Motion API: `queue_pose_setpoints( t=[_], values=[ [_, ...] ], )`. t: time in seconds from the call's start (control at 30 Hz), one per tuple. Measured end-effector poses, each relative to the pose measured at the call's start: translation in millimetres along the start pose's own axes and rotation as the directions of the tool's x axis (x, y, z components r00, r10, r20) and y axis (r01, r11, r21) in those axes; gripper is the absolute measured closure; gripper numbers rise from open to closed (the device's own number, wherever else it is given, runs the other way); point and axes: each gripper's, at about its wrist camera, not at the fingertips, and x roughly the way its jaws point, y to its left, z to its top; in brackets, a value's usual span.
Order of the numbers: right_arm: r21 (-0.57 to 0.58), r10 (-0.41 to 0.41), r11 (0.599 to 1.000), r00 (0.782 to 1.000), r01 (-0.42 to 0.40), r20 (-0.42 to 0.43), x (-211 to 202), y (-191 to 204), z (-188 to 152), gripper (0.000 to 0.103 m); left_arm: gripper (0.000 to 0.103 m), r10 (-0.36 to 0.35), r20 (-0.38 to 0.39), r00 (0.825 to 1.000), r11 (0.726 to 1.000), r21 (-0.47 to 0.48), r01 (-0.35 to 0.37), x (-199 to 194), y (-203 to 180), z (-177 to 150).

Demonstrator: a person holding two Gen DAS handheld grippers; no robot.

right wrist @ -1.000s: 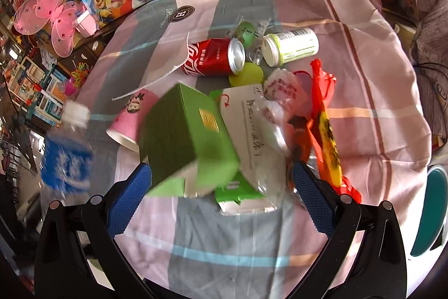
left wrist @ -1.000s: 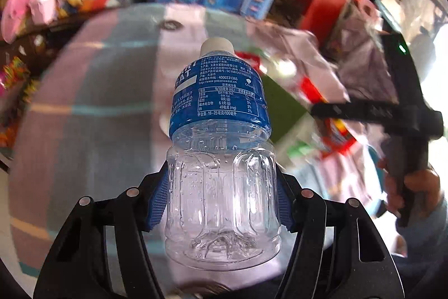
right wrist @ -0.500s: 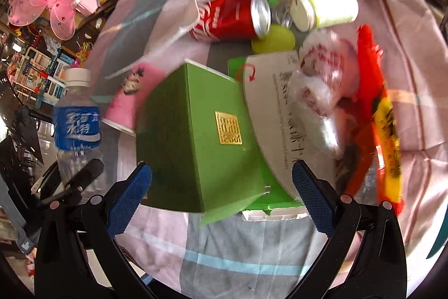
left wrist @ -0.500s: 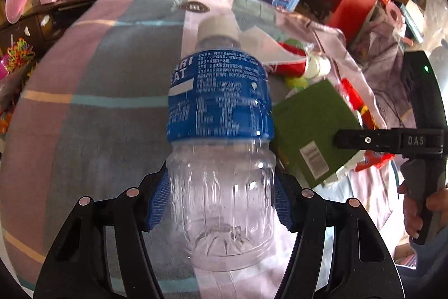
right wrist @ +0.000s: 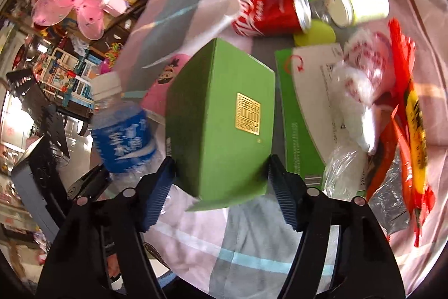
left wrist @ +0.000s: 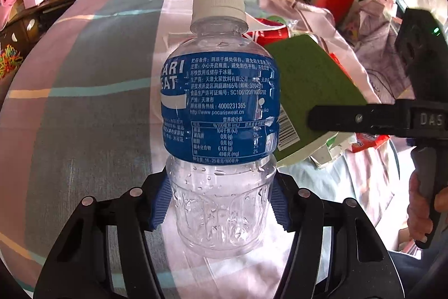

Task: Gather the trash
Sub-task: 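Lift the water bottle with the left tool while the right tool grasps the green box, then carry bottle and box to the teal bin and open both tools to drop them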

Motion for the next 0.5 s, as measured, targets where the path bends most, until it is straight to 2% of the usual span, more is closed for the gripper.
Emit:
queue_pose_setpoints(
  t=[0.27,0.5],
  values=[
    [-0.029,-0.024,0.999,0.993,0.027,0.118,-46.7,0.5,-4.8,0.046,0.043,0.011,0.049,0.999,0.999,0.033,-0.013,-22.4,-22.4,3.1],
    [0.024,-0.06,0.998,0.969,0.055,0.239,-108.7,-31.7,-21.5,0.049,0.043,-0.02,0.072,0.997,0.994,0.106,0.012,-34.2,-67.6,10.6]
  ],
)
